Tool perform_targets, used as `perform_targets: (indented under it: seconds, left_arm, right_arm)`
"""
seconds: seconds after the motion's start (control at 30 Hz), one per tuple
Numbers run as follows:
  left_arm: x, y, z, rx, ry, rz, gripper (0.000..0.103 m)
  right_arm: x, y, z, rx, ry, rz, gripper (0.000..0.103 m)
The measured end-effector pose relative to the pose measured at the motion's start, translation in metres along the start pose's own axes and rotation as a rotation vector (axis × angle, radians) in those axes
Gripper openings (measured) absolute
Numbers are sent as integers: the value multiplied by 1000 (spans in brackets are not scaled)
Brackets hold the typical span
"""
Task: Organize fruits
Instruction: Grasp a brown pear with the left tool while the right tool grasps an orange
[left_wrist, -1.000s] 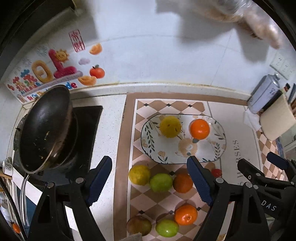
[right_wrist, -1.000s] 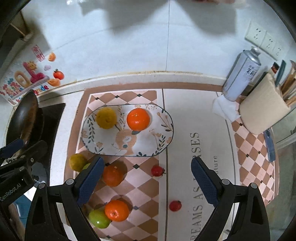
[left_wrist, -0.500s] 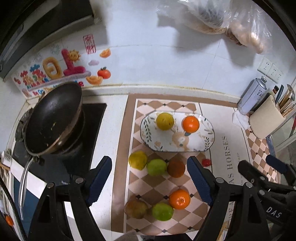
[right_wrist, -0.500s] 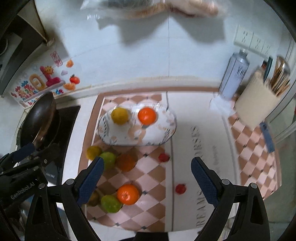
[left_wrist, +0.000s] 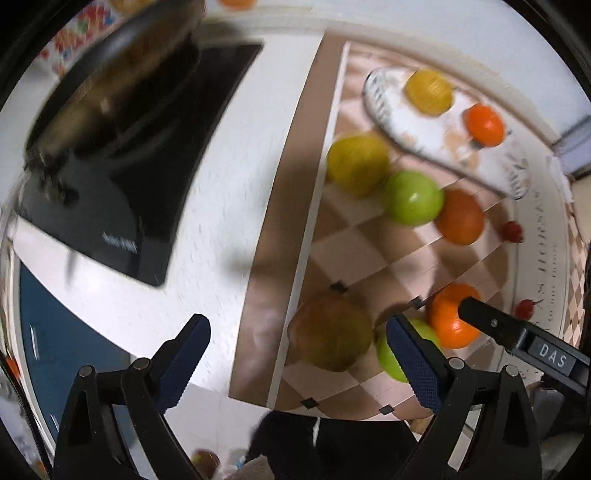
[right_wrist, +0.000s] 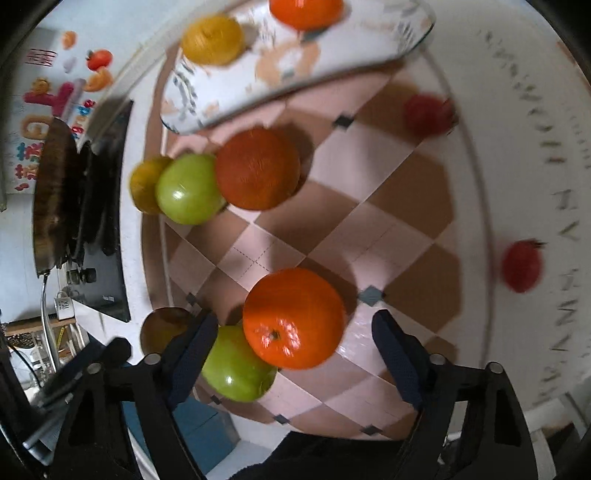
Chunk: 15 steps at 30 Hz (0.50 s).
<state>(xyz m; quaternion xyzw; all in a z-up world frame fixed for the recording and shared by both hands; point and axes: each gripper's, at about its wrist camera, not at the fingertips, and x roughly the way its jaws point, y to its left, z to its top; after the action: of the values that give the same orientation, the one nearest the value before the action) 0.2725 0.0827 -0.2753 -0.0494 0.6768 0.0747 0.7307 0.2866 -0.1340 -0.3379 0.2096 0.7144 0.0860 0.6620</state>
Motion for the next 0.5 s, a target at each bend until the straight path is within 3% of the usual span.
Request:
perform_targets:
  seconds: [0.13, 0.3, 0.43, 0.47, 0.5]
  left_arm:
    - [21, -4, -3, -19, 71, -26, 97]
    - [45, -17, -4, 0, 136, -25, 97]
    - [55, -23, -3, 9, 133, -16, 97]
    - [56, -23, -3, 12, 129, -18, 90]
    - [57, -23, -5, 17, 131, -20, 73]
  right_arm:
    - [16, 8, -1, -53, 14, -42, 66]
    - [5, 0, -3, -103, 9, -127, 66]
    - [-1, -14, -4, -113, 15, -151, 66]
    - [-1, -16, -3, -110, 21, -141, 66]
    - [-1, -17, -4, -108, 24, -135, 66]
